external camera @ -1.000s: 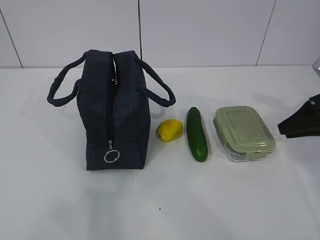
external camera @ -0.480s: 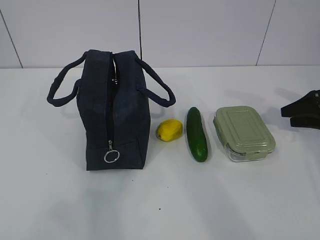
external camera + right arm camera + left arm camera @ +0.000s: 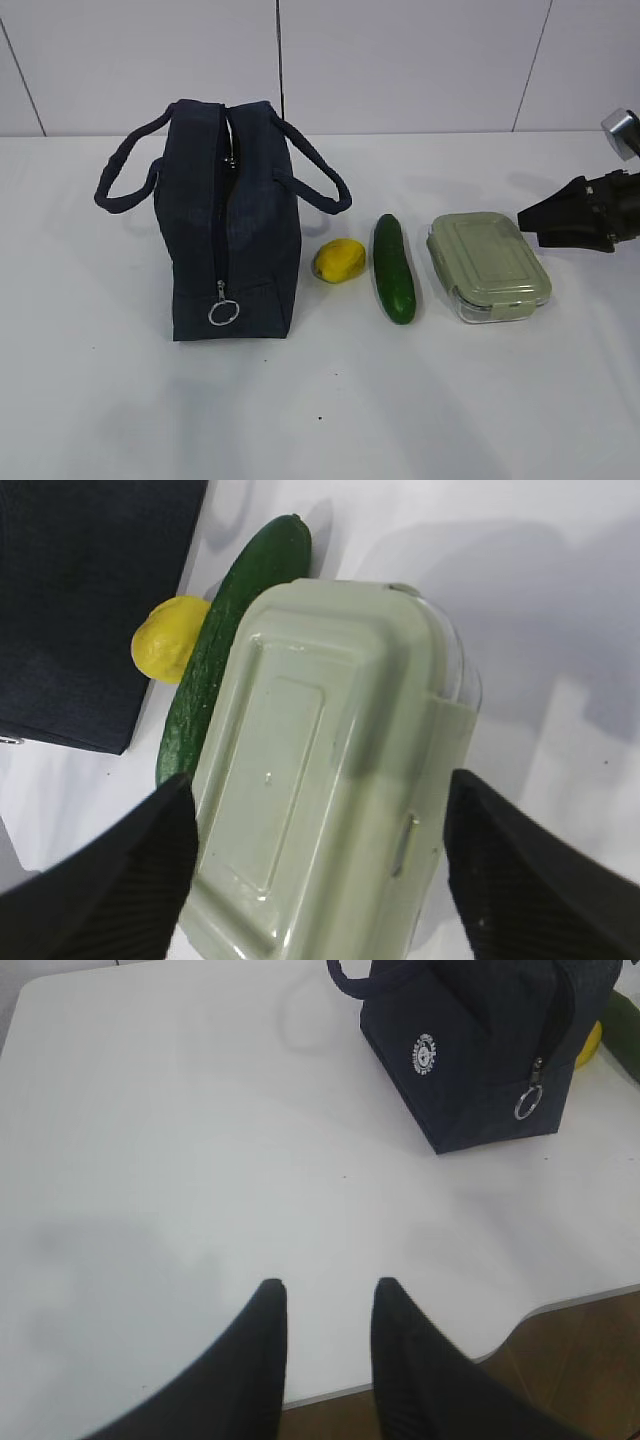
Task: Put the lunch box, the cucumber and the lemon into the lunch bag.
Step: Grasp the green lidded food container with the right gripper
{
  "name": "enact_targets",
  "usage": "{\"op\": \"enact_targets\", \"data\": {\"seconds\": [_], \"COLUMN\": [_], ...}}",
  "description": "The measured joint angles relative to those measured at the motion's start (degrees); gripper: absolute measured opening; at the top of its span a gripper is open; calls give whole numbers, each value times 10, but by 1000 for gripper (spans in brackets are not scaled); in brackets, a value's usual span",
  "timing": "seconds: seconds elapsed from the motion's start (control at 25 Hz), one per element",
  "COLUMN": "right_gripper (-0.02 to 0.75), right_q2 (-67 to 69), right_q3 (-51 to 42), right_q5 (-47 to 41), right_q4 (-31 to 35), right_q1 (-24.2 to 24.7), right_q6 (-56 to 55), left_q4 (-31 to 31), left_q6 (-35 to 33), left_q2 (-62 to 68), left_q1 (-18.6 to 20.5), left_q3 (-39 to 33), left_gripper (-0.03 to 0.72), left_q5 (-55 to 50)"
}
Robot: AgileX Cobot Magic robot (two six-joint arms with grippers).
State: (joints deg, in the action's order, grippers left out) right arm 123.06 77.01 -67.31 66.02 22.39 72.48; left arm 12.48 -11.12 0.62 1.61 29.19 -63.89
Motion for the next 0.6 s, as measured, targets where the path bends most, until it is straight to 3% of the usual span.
{"op": "enact_targets", "data": {"seconds": [0.6], "right_gripper": [614], "right_q2": [37], "right_q3": [8], "right_q5": [1], "right_q4": [-30], "right_q1": [-9], "right_q6": [6], "left_q4": [0], "left_q6": [0], "left_q2": [0], "left_q1": [0], "left_q3": [0], "left_gripper": [197], "left_q5": [0]}}
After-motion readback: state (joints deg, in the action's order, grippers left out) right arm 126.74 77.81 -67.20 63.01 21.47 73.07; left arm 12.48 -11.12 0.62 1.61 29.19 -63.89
